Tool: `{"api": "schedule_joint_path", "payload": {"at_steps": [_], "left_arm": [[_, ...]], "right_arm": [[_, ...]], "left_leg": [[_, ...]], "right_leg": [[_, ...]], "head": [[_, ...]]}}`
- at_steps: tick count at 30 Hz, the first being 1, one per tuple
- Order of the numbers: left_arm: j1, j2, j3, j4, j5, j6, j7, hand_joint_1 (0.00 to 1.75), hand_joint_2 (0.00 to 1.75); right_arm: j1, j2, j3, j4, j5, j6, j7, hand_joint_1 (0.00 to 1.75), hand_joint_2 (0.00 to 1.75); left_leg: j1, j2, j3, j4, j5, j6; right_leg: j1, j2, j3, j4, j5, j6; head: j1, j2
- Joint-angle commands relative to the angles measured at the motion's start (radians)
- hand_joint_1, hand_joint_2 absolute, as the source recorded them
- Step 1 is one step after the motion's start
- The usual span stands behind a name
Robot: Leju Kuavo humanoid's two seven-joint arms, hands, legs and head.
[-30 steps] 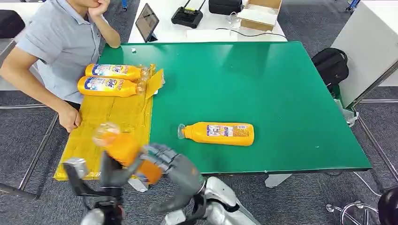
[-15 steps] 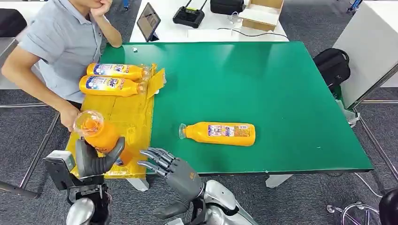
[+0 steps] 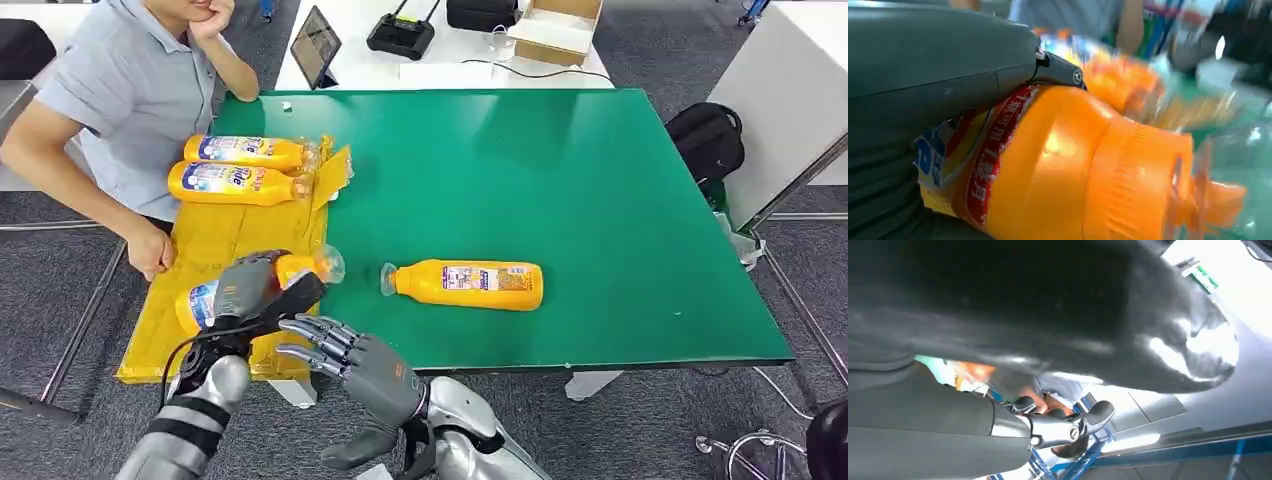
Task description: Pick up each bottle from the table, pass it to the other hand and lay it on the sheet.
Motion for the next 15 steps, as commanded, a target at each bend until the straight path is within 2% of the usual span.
{"api": "schedule_joint_path", "payload": {"at_steps": [1, 2, 6, 10, 11, 12, 15], "left_arm": [[-0.189, 0.022, -0.049, 0.393, 0.022, -0.054, -0.002, 1.75, 1.75], [-0.200, 0.002, -0.012, 0.433, 0.075, -0.083, -0.033, 1.75, 1.75], [-0.221, -0.025, -0.002, 0.495, 0.104, -0.109, -0.065, 1.75, 1.75], [-0.230, -0.028, 0.021, 0.525, 0.150, -0.147, -0.102, 1.75, 1.75], [-0.235, -0.028, 0.035, 0.532, 0.175, -0.169, -0.119, 0.42, 1.75], [-0.237, -0.029, 0.047, 0.532, 0.193, -0.183, -0.130, 0.00, 1.75], [-0.243, -0.036, 0.103, 0.528, 0.292, -0.272, -0.178, 0.00, 1.75]], "right_arm": [[-0.030, -0.009, -0.017, 0.002, -0.008, 0.015, -0.004, 0.00, 0.00], [-0.030, -0.005, -0.018, 0.017, -0.016, 0.018, -0.008, 0.00, 0.00], [-0.017, -0.004, -0.034, 0.031, -0.041, 0.013, -0.019, 0.00, 0.00], [-0.019, -0.005, -0.033, 0.047, -0.052, 0.013, -0.030, 0.00, 0.00], [-0.022, -0.002, -0.033, 0.055, -0.056, 0.012, -0.035, 0.00, 0.00], [-0.023, 0.000, -0.034, 0.059, -0.059, 0.011, -0.036, 0.00, 0.00], [-0.024, 0.002, -0.035, 0.075, -0.067, 0.005, -0.043, 0.00, 0.00]], "left_leg": [[0.000, 0.000, 0.004, -0.001, -0.001, 0.001], [0.000, 0.000, 0.006, -0.001, -0.002, 0.001], [0.000, -0.001, 0.004, -0.001, -0.001, 0.001], [0.000, 0.000, 0.006, -0.001, 0.000, 0.000], [0.000, 0.000, 0.007, -0.002, 0.000, 0.001], [0.000, 0.000, 0.007, -0.002, 0.001, 0.000], [0.000, 0.000, 0.010, -0.002, 0.001, 0.001]], "right_leg": [[0.000, -0.001, 0.004, 0.000, -0.001, -0.002], [0.001, -0.001, 0.006, -0.001, -0.002, -0.003], [0.000, -0.002, 0.004, 0.000, -0.001, -0.002], [0.001, -0.001, 0.005, -0.001, -0.001, -0.002], [0.001, -0.001, 0.007, -0.001, -0.001, -0.003], [0.000, -0.001, 0.007, -0.001, -0.001, -0.003], [0.001, -0.001, 0.011, -0.002, -0.001, -0.004]], "head": [[0.000, 0.000], [0.000, 0.000], [0.000, 0.000], [0.000, 0.000], [0.000, 0.000], [0.000, 0.000], [0.000, 0.000]]}}
